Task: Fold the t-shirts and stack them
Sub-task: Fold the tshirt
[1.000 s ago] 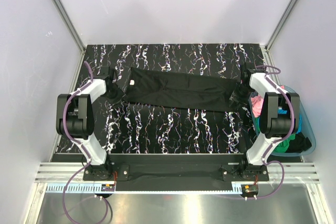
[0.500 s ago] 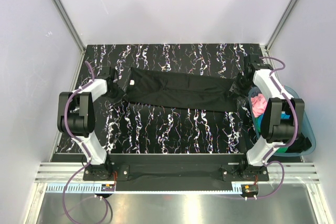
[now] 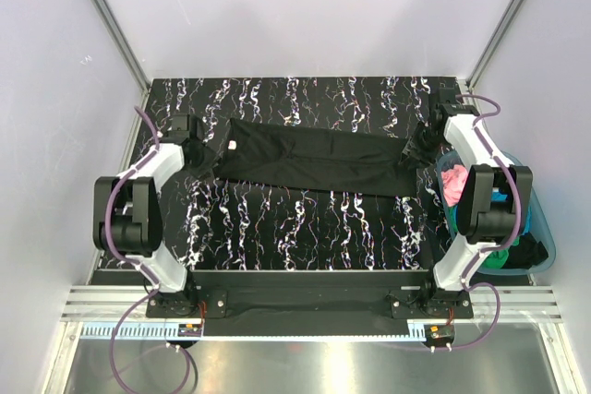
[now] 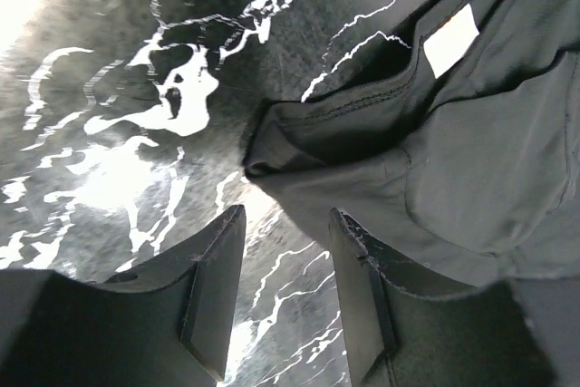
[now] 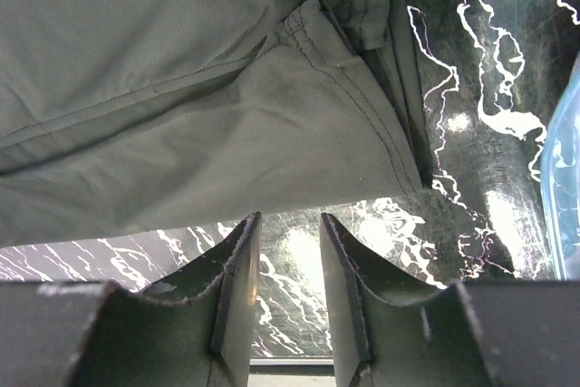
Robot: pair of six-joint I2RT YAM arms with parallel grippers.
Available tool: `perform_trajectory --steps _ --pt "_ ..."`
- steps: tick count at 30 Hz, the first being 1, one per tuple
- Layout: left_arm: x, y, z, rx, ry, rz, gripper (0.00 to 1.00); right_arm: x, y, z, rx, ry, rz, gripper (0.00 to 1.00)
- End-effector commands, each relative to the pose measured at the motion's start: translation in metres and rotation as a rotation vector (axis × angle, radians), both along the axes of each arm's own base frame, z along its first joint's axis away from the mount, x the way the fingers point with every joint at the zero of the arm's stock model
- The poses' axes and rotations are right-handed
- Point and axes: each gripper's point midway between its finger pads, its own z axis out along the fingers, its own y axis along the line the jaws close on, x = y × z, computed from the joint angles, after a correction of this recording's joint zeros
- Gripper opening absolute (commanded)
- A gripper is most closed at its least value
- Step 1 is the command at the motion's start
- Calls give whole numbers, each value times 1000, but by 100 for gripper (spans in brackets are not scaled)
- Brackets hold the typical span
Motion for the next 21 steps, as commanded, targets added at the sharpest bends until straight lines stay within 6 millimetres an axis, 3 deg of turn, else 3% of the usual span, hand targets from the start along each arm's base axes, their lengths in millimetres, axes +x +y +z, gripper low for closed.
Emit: perform_trajectory --steps 1,7,10,11,12,13,17,18,20,21 --pt "9 -15 -12 -61 -4 11 47 12 6 13 25 -30 9 40" --pt "12 -21 -29 -43 34 10 44 22 5 20 16 -51 24 41" --pt "21 -19 -36 -36 49 10 24 25 7 21 28 -57 25 41" --pt "20 -13 -43 -5 82 13 18 25 8 23 30 -59 29 41" --pt "30 -7 -39 6 73 21 6 25 8 24 30 -56 32 41" --pt "29 -1 -40 31 94 29 1 24 8 27 26 -65 34 41" --pt "46 21 -38 83 84 52 0 20 8 30 23 -70 48 42" --pt "58 34 -33 101 63 75 0 21 10 29 32 -76 58 43" --pt "73 44 -28 123 38 69 0 25 22 24 93 -91 109 45" --pt "78 49 -37 128 56 72 0 28 28 22 116 -95 129 45"
